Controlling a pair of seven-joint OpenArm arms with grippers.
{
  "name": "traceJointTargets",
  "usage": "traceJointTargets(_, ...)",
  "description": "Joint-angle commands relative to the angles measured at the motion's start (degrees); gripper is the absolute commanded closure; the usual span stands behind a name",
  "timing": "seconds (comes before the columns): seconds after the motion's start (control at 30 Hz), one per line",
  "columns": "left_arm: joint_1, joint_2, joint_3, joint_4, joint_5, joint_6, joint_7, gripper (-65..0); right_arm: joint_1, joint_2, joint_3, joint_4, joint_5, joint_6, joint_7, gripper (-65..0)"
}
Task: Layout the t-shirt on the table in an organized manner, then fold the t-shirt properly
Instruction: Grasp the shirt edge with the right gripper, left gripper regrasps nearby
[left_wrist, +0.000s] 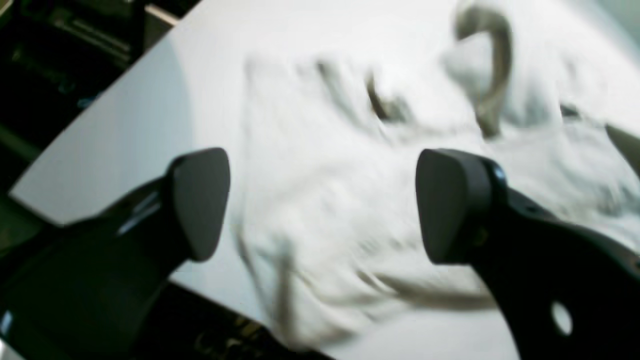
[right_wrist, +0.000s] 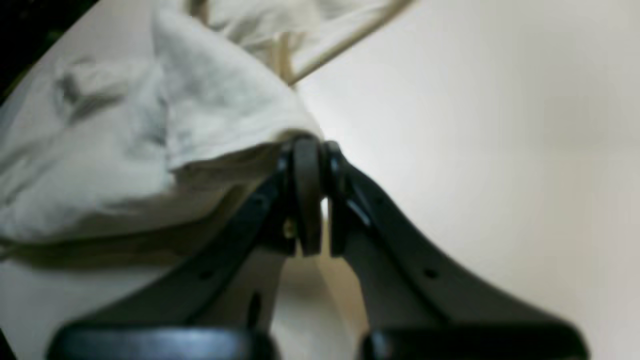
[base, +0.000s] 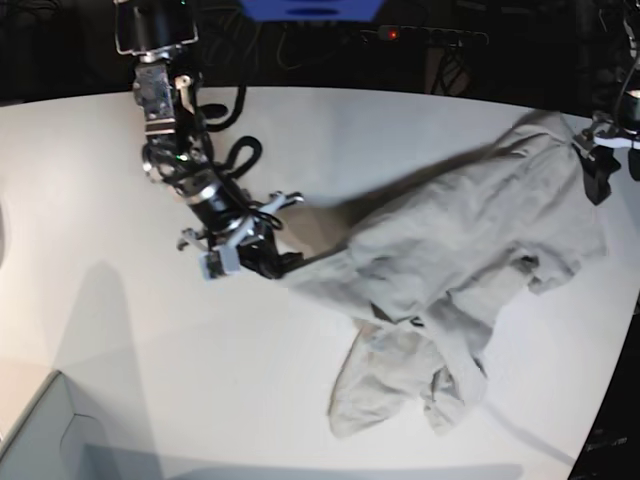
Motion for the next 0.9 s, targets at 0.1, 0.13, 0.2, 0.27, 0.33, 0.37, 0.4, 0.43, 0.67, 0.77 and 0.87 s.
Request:
traceJointTargets(0.1,0.1,-0.6,3.3,1.8,-0.4,-0.3,-1.3,-56.4,-3.7,1.3,9.0,8.4,0.8,0.4,1.9,0.0)
traceJointTargets(0.13,0.1,-0.6,4.6,1.8,-0.4,-0.3,-1.3,-56.4,-4.9,1.7,11.5,10.0,0.8,0.4,1.9,0.0)
traceJointTargets(0.2,0.0,-0.5,7.1,1.7,-0.4,-0.3,-1.3,-56.4,-6.5,2.3,14.9,11.6,0.8,0.5,1.9,0.0)
traceJointTargets(0.27,-0.2,-0.5,10.3,1.7,-0.4,-0.3,-1.3,-56.4,-7.2,3.0,17.1,11.9,0.8,0.5,1.9,0.0)
traceJointTargets(0.33,-1.2,-0.5,13.3,1.7,-0.4,-0.3,-1.3,-56.4,-7.5,3.8,19.6,11.6,0.8,0.5,1.9,0.0)
traceJointTargets(0.37,-1.5,-0.5,14.7,1.7,-0.4,-0.2,-1.3,-56.4,-7.5,3.9,20.9,11.8,0.8,0.5,1.9,0.0)
traceJointTargets(0.4,-1.6,-0.5,15.9,1.7,-0.4,-0.2,-1.3,-56.4,-7.7,4.0,22.3,12.1,0.8,0.6,1.9,0.0)
traceJointTargets(0.43,-1.9,-0.5,16.9,1.7,-0.4,-0.2,-1.3,-56.4,-8.4,4.0,23.5,12.8,0.8,0.6,2.0,0.0)
traceJointTargets(0.67,-3.5,-0.6,26.1,-1.7,2.1,0.2,-1.3,-56.4,-11.2,4.1,25.0,16.4,0.8,0.6,2.0,0.0)
traceJointTargets(0.77,-3.7,0.1,28.1,-5.2,5.3,0.2,-1.7,-56.4,-12.0,3.9,25.0,16.3,0.6,0.6,1.9,0.0)
traceJointTargets(0.87,-5.2,2.0,28.8,-10.4,6.8,0.2,-1.6,-56.4,-12.8,3.8,24.8,16.3,0.6,0.6,1.9,0.0)
